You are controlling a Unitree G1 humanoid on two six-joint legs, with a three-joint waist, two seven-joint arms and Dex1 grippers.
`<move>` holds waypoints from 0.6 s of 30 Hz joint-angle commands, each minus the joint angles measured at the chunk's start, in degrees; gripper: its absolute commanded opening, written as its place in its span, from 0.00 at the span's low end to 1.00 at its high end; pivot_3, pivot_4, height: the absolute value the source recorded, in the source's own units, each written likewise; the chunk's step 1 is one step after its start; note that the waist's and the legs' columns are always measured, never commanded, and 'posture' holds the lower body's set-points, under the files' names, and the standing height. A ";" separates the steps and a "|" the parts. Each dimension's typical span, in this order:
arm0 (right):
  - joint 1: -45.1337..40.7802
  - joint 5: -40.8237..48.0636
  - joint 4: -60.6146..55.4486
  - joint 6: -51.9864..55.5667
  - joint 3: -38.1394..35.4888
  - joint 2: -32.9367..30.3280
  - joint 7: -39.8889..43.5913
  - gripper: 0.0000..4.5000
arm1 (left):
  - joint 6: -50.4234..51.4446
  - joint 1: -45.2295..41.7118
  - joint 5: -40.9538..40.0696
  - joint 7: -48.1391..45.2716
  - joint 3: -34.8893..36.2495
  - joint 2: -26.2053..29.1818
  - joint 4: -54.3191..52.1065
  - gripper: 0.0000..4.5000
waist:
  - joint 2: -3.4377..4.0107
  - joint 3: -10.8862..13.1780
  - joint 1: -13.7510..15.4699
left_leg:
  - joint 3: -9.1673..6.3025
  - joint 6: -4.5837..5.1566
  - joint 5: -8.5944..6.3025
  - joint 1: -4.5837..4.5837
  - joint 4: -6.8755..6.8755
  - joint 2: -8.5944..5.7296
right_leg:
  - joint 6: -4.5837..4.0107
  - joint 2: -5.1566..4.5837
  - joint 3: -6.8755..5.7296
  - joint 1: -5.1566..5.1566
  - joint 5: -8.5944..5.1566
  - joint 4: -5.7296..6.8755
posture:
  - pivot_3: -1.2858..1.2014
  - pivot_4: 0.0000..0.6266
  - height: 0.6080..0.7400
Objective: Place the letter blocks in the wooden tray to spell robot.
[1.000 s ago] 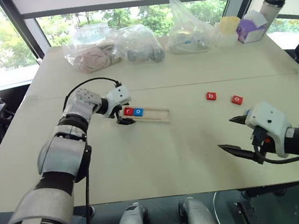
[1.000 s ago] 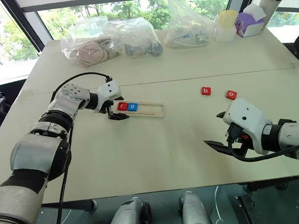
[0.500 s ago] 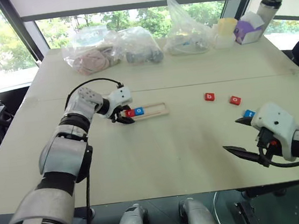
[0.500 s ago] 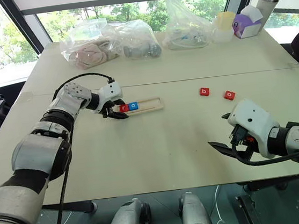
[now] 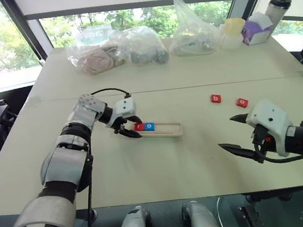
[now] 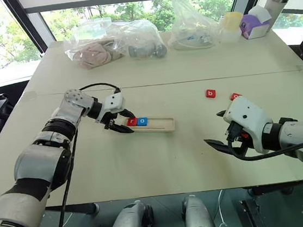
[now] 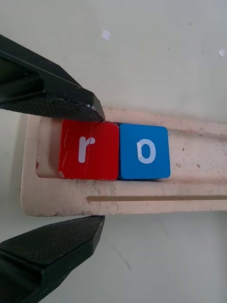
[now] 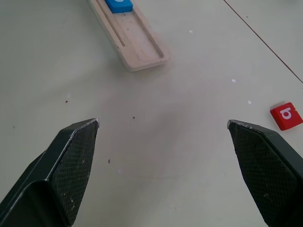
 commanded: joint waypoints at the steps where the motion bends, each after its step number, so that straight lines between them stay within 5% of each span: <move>1: -0.85 -0.54 -0.03 -1.54 -0.06 -0.26 -0.15 1.00 | -1.03 4.57 0.67 2.55 -2.15 -2.99 -1.39 0.57 | 0.05 -0.06 0.70 | 0.00 0.01 0.00 0.00 0.01 0.00 | 0.00 0.00 0.00 0.01 0.00 0.00 | 0.52 0.24 1.00; 18: -2.21 -1.44 0.97 -3.20 3.28 0.18 -0.91 1.00 | 10.70 22.85 -2.89 10.77 -5.49 -4.13 -34.84 0.57 | 0.71 -0.65 2.43 | -0.04 0.52 -0.32 0.09 0.06 -0.23 | -0.02 -0.42 -0.10 0.64 0.01 -0.88 | 0.52 0.24 1.00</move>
